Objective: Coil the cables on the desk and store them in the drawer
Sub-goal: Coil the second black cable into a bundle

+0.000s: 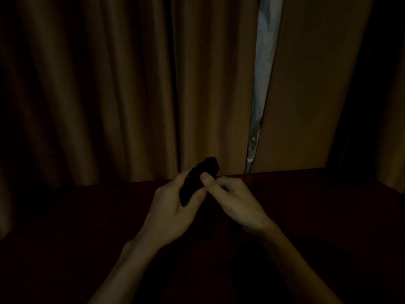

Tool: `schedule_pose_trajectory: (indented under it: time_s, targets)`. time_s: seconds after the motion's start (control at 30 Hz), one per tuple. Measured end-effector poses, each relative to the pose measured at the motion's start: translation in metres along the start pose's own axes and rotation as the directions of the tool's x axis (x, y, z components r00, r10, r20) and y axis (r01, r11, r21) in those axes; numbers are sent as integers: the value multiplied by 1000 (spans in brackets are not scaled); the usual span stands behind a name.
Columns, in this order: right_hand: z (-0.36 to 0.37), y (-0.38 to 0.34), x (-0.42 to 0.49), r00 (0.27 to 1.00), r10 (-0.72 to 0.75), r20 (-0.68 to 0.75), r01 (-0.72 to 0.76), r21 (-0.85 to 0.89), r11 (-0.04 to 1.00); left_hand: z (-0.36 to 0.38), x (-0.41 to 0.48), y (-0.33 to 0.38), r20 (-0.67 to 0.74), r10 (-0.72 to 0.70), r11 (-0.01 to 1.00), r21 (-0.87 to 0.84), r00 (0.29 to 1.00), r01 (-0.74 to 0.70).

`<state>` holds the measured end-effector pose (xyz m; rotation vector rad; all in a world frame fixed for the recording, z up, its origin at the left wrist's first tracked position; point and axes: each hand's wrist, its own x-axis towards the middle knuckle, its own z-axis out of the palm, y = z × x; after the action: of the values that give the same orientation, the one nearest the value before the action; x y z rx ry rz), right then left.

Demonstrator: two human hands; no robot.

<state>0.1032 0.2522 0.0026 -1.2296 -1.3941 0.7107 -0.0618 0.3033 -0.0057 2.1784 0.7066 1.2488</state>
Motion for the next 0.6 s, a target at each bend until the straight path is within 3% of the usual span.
schedule_pose_trajectory:
  time_s: [0.1, 0.17, 0.27, 0.33, 0.43, 0.53, 0.6]
  targets:
    - [-7, -1, 0, 997, 36, 69, -48, 176, 983, 0, 1, 6, -61, -176, 959, -236, 982, 157]
    - [-7, 2, 0, 997, 28, 73, -46, 267, 963, -1, 5, 9, -57, -303, 857, -452, 951, 246]
    - [-5, 5, -1, 993, 56, 103, -88, 339, 937, -4, 8, 17, 132, -401, 606, -704, 907, 371]
    - [-4, 1, -6, 967, 29, 253, -124, 368, 922, -7, 6, 20, 284, -368, 558, -694, 885, 455]
    - [1, -3, -9, 954, -53, 294, -74, 406, 911, -10, 7, 20, 350, -374, 610, -605, 859, 512]
    - [9, -4, -7, 979, -63, 193, -30, 442, 897, -8, 7, 15, 229, -427, 767, -421, 875, 485]
    - [13, -4, -6, 994, -28, 101, -13, 388, 921, -6, 5, 13, 74, -393, 872, -286, 917, 397]
